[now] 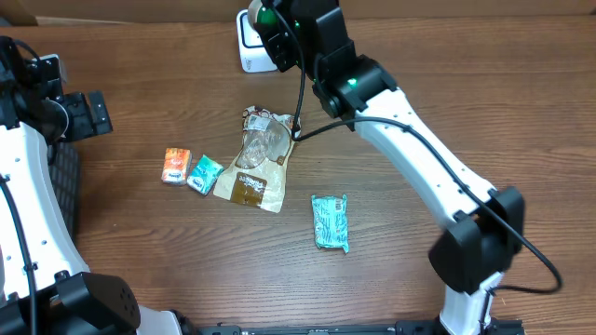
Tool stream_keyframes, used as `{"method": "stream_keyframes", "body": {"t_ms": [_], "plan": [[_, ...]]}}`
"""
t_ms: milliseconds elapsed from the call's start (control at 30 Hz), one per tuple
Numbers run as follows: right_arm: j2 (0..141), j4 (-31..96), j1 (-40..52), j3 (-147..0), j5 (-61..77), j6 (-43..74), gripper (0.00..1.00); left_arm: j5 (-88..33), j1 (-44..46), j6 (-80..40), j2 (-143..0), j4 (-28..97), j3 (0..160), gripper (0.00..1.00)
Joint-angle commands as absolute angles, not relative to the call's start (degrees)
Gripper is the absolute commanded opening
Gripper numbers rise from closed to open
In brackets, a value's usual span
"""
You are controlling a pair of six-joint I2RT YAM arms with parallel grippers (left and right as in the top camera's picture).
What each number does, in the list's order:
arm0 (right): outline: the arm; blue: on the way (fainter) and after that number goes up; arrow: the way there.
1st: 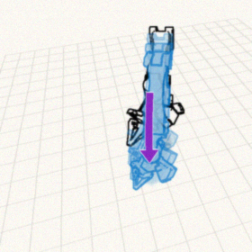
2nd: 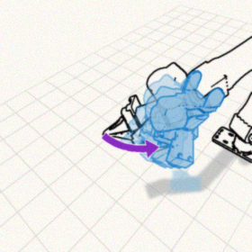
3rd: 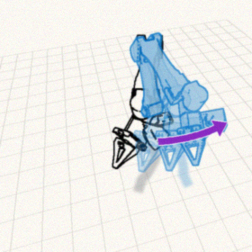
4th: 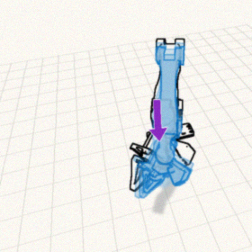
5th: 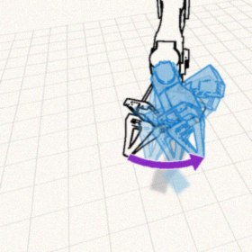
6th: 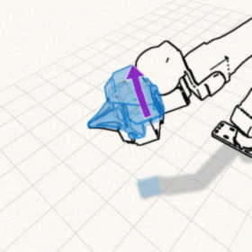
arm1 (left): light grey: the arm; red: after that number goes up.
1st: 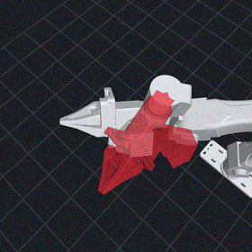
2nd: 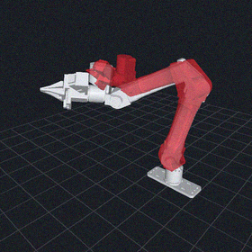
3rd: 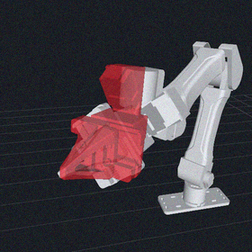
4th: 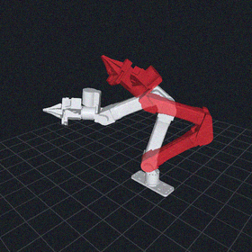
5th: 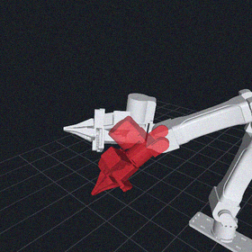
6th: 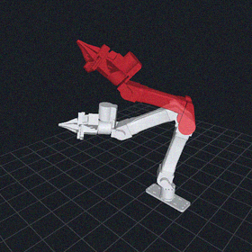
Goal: Scan the item barcode
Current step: 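Lift the jar and hold it up to the scanner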
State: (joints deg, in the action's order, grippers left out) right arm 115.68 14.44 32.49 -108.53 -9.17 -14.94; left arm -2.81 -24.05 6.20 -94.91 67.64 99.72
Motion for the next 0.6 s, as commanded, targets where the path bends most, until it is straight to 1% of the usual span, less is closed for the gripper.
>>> {"method": "stream_keyframes", "body": {"t_ms": [0, 100, 167, 200, 233, 300, 400, 567], "plan": [[121.5, 3.7, 31.7, -110.2, -13.0, -29.1, 0.31, -2.5, -24.4, 6.9, -95.2, 67.4, 99.5, 1.00], [126.1, -6.2, 31.7, -110.2, -10.3, -33.7, 0.31, -2.5, -24.4, 6.9, -95.2, 67.4, 99.5, 1.00], [128.1, -10.7, 31.7, -110.2, -10.3, -34.6, 0.31, -2.5, -24.4, 6.9, -95.2, 67.4, 99.5, 0.99], [130.9, -16.5, 31.7, -110.2, -10.3, -34.8, 0.36, -2.5, -24.4, 6.9, -95.2, 67.4, 99.5, 0.99], [131.3, -17.5, 31.7, -110.2, -10.3, -34.8, 0.36, -2.5, -24.4, 6.9, -95.2, 67.4, 99.5, 0.99], [134.5, -24.2, 31.7, -110.2, -10.2, -36.2, 0.36, -2.5, -24.4, 6.9, -95.2, 67.4, 99.5, 1.00], [137.0, -28.6, 31.7, -110.2, -10.0, -39.0, 0.37, -2.5, -24.4, 6.9, -95.2, 67.4, 99.5, 1.00], [139.3, -28.8, 31.6, -110.2, -6.1, -45.1, 0.36, -2.5, -24.4, 6.9, -95.2, 67.4, 99.5, 1.00]]}}
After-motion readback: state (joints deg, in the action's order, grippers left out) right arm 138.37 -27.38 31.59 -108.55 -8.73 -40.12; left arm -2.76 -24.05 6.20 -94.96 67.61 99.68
